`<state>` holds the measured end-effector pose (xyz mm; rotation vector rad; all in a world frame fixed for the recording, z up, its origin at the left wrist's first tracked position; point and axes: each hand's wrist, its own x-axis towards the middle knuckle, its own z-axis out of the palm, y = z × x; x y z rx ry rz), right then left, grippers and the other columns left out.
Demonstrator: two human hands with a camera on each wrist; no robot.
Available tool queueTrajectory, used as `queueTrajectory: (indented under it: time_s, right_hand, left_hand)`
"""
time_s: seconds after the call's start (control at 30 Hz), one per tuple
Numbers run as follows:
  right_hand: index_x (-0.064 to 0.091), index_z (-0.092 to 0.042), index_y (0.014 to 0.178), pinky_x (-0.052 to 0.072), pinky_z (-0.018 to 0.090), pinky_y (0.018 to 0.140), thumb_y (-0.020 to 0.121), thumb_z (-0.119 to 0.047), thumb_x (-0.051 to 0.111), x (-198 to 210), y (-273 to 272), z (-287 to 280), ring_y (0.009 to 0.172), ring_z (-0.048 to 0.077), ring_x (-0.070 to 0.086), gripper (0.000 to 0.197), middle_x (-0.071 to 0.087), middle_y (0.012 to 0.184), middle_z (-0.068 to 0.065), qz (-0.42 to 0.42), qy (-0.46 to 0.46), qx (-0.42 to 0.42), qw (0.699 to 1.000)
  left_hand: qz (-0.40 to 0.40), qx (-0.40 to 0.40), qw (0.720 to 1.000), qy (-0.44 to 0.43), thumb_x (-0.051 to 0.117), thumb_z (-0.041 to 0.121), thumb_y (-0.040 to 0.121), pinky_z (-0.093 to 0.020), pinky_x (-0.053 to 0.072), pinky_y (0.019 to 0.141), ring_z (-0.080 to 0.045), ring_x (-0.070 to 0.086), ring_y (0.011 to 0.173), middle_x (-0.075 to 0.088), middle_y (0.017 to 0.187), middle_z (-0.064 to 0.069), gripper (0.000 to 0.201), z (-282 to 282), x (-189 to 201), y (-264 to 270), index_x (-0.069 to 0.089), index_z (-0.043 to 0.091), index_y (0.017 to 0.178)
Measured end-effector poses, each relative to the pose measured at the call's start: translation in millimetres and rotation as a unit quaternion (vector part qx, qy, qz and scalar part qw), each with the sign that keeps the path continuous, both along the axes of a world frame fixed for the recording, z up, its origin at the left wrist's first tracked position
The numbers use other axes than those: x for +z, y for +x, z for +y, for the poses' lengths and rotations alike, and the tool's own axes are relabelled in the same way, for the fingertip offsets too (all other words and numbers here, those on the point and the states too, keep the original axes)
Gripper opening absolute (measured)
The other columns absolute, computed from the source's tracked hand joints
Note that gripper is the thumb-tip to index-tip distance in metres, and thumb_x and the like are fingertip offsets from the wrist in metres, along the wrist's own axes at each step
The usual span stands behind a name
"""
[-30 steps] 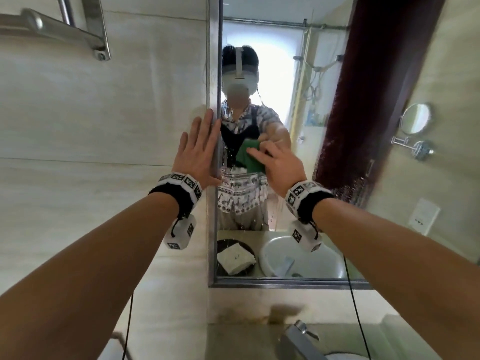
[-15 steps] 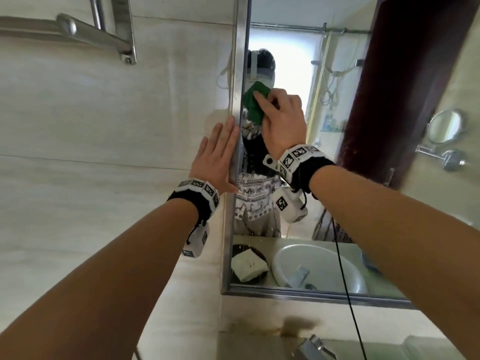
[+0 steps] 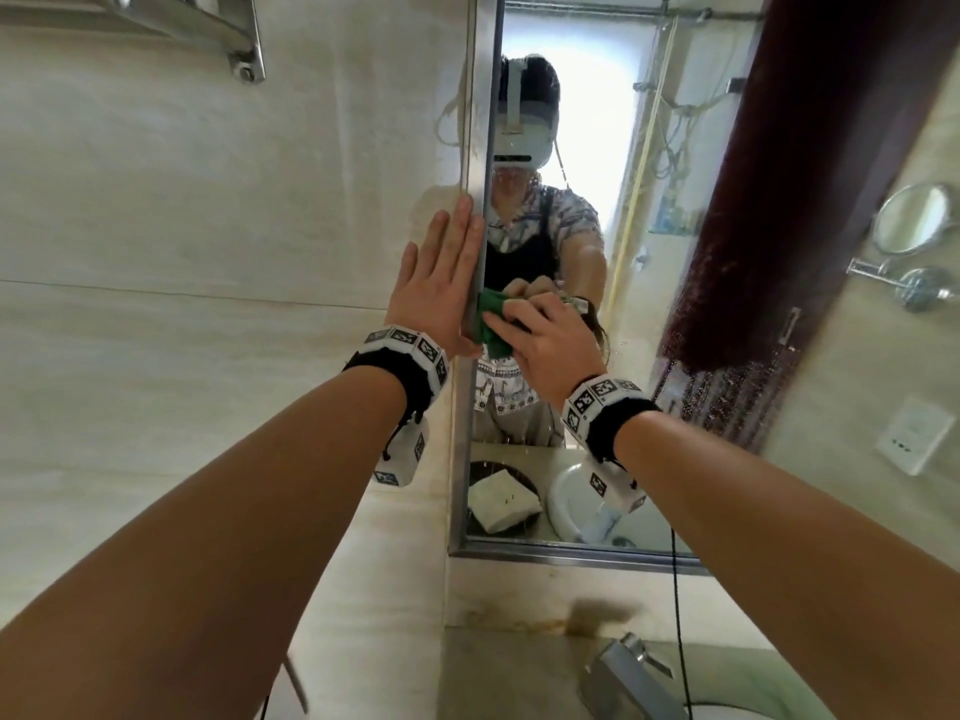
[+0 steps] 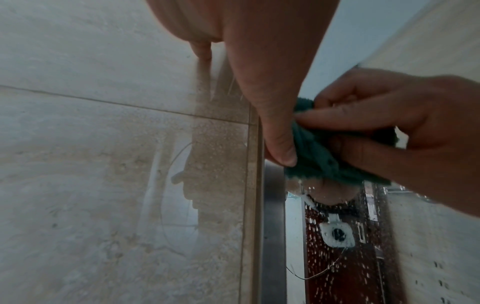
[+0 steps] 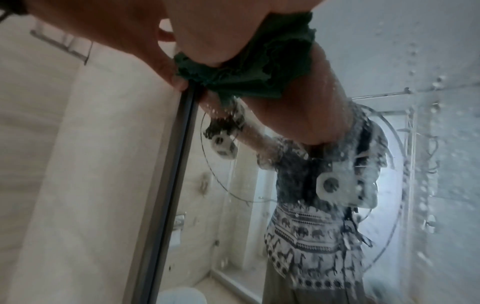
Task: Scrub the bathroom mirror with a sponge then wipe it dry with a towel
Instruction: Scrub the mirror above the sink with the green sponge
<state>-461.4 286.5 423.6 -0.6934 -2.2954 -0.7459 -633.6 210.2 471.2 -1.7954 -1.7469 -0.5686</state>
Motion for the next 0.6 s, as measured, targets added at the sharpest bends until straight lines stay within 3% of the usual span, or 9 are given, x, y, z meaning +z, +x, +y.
queueTrajectory:
  time_s: [0.1, 0.27, 0.43, 0.6]
  right_hand:
    - [0.062, -0.027, 0.127, 0.053, 0.046, 0.084, 0.085, -0.016, 0.057, -17, 6, -6, 0.106, 0.026, 0.059, 0.044, 0.063, 0.119, 0.000, -0.016, -0.029, -0.012, 0.999]
    - [0.065, -0.024, 0.124, 0.053, 0.040, 0.083, 0.081, -0.017, 0.069, -37, 13, -12, 0.103, 0.025, 0.061, 0.044, 0.065, 0.117, 0.000, -0.025, -0.015, -0.006, 1.000]
    - [0.056, -0.029, 0.133, 0.049, 0.039, 0.086, 0.086, -0.022, 0.059, -50, 27, -13, 0.107, 0.023, 0.051, 0.048, 0.056, 0.127, -0.005, -0.159, 0.002, -0.005, 0.987]
    - [0.063, -0.029, 0.123, 0.053, 0.037, 0.077, 0.084, -0.019, 0.049, -41, 42, -13, 0.102, 0.023, 0.055, 0.043, 0.060, 0.119, -0.006, -0.182, -0.001, -0.004, 0.983]
  left_hand:
    - [-0.012, -0.008, 1.000, 0.003, 0.076, 0.062, 0.064, -0.055, 0.014, 0.120, -0.029, -0.009, 0.152, -0.016, 0.164, -0.009, 0.137, -3, -1, 2, -0.011, 0.009, 0.156]
    - [0.000, 0.016, 1.000, -0.007, 0.084, 0.060, 0.055, -0.053, 0.014, 0.121, -0.029, -0.012, 0.151, -0.020, 0.163, -0.009, 0.150, -2, -6, 3, -0.017, 0.010, 0.154]
    - [0.007, 0.029, 1.000, -0.010, 0.086, 0.064, 0.047, -0.053, 0.014, 0.121, -0.028, -0.013, 0.151, -0.023, 0.162, -0.007, 0.160, 1, -9, 2, -0.022, 0.011, 0.153]
    - [0.004, 0.033, 0.999, -0.011, 0.087, 0.065, 0.046, -0.051, 0.014, 0.122, -0.026, -0.012, 0.151, -0.024, 0.162, -0.005, 0.161, -1, -8, 1, -0.023, 0.013, 0.152]
